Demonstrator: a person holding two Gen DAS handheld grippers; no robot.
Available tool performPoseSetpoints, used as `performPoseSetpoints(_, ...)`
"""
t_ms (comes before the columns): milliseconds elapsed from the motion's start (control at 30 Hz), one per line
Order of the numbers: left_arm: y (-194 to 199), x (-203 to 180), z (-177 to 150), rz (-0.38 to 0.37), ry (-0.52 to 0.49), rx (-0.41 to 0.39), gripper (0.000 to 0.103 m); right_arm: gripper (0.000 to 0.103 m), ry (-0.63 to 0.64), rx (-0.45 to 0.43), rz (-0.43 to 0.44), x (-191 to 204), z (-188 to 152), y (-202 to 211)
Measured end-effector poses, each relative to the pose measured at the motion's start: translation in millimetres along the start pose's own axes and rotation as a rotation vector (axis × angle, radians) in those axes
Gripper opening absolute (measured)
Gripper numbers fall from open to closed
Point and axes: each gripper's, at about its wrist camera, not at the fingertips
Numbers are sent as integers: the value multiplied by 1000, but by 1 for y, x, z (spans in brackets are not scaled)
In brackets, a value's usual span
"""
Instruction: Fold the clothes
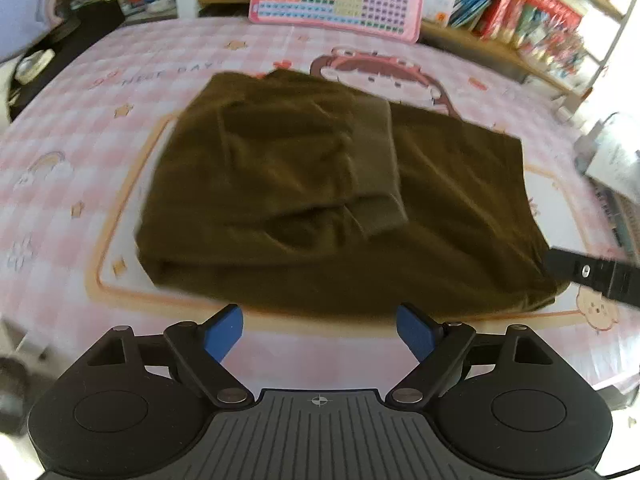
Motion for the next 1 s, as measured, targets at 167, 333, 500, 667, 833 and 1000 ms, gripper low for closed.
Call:
performPoseSetpoints(167,3,-28,-21,53,69,18,86,89,49,75,99,-27,0,-3)
performPoseSetpoints(333,16,-40,-33,97,127,-70,87,80,41,95,205,-48,0,-2)
performPoseSetpoints(500,21,-59,-35,96,89,-105,87,53,-89,179,334,-76,3,-10)
performPoseSetpoints(667,30,-69,-37,72,53,-165,87,42,-244,261,457,-98,1,-22)
performPoseSetpoints(833,37,-75,-38,12,30,-239,87,34,-335,309,517,-108,0,-32)
performPoseSetpoints(1000,37,-83,-36,-1,1,-240,88,31,-367,320,559,-112,6,-41)
Point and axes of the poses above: each gripper's, at about its wrist camera, not at the fingertips, and y roughly against the way its jaws point, x to its left, z to its top, and after that the axes turned 15 degrees about x, right-handed
